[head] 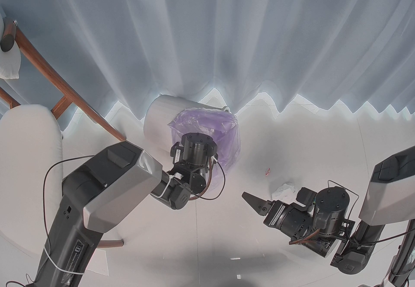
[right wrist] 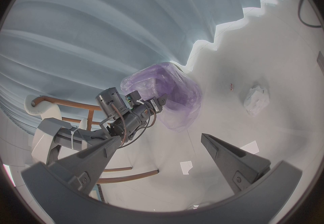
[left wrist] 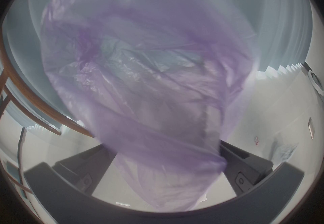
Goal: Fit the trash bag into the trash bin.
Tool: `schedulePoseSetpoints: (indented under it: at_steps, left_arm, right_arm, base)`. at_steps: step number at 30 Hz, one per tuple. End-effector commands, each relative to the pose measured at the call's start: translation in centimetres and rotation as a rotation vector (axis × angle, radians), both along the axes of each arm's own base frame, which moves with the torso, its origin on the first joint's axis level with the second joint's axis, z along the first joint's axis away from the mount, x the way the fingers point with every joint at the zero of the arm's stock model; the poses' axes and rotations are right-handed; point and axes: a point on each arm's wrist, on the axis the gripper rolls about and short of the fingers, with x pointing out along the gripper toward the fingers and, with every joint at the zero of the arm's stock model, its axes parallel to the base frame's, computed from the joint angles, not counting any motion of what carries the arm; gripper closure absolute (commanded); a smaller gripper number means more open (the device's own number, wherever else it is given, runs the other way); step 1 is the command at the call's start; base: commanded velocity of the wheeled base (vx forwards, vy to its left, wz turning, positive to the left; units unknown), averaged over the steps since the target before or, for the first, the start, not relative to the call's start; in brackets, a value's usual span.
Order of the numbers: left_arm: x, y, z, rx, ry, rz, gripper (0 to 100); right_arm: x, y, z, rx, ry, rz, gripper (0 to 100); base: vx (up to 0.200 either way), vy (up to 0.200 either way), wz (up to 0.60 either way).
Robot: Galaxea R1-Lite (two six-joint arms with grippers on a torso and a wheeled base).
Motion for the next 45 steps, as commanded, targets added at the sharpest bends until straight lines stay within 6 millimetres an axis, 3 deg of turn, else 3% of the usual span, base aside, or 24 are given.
schedulePoseSetpoints:
  at_steps: [1, 7, 8, 16, 17, 26, 29, 35, 39, 42, 45]
  left_arm:
    - [1.2, 1.1, -0.7, 0.003, -0.002, 0.036, 0]
    - [1.9, 2.5, 0.0, 0.0, -0.01, 0.066, 0]
    - [1.9, 2.7, 0.2, -0.003, -0.014, 0.069, 100]
    - [2.1, 2.9, 0.7, -0.011, -0.025, 0.074, 100]
    - [2.0, 3.0, 1.9, -0.022, -0.044, 0.074, 100]
    - [2.5, 4.5, 4.7, -0.046, -0.084, 0.094, 100]
    - [2.0, 4.9, 7.4, -0.067, -0.11, 0.095, 100]
    - [0.1, 5.5, 10.7, -0.094, -0.067, 0.099, 100]
    - [-2.5, 6.6, 14.1, -0.131, 0.053, 0.099, 100]
    - [-4.4, 7.2, 15.2, -0.141, 0.181, 0.108, 100]
    - [-5.6, 7.3, 15.0, -0.182, 0.294, 0.097, 100]
  right_arm:
    - [-0.1, 0.2, 0.1, 0.009, -0.012, 0.008, 0]
    - [0.0, 0.3, 0.0, 0.009, -0.012, 0.009, 0]
    - [0.0, 0.4, 0.1, 0.01, -0.013, 0.011, 0]
    - [0.0, 0.4, -0.2, 0.005, -0.002, 0.01, 0]
    - [-0.1, 0.3, -0.3, 0.004, -0.001, 0.01, 0]
    - [-0.1, 0.3, -0.3, 0.001, -0.001, 0.011, 0]
    - [-0.1, 0.3, -0.3, 0.003, 0.0, 0.009, 0]
    - [-0.1, 0.4, -0.3, 0.004, -0.001, 0.01, 0]
    - [-0.1, 0.3, -0.3, 0.002, 0.001, 0.01, 0]
    - [-0.1, 0.3, -0.3, 0.001, -0.001, 0.009, 0]
    - [-0.1, 0.3, -0.3, 0.001, -0.001, 0.009, 0]
  base:
    - [0.0, 0.0, 0.0]
    - [0.0, 0.0, 0.0]
    - [0.0, 0.0, 0.0]
    - [0.0, 0.0, 0.0]
    - [0.0, 0.0, 0.0]
    - [0.0, 0.0, 0.0]
    - [0.0, 0.0, 0.0]
    - [0.0, 0.0, 0.0]
    - [0.0, 0.0, 0.0]
    - [0.0, 0.0, 0.0]
    - [0.0, 0.0, 0.0]
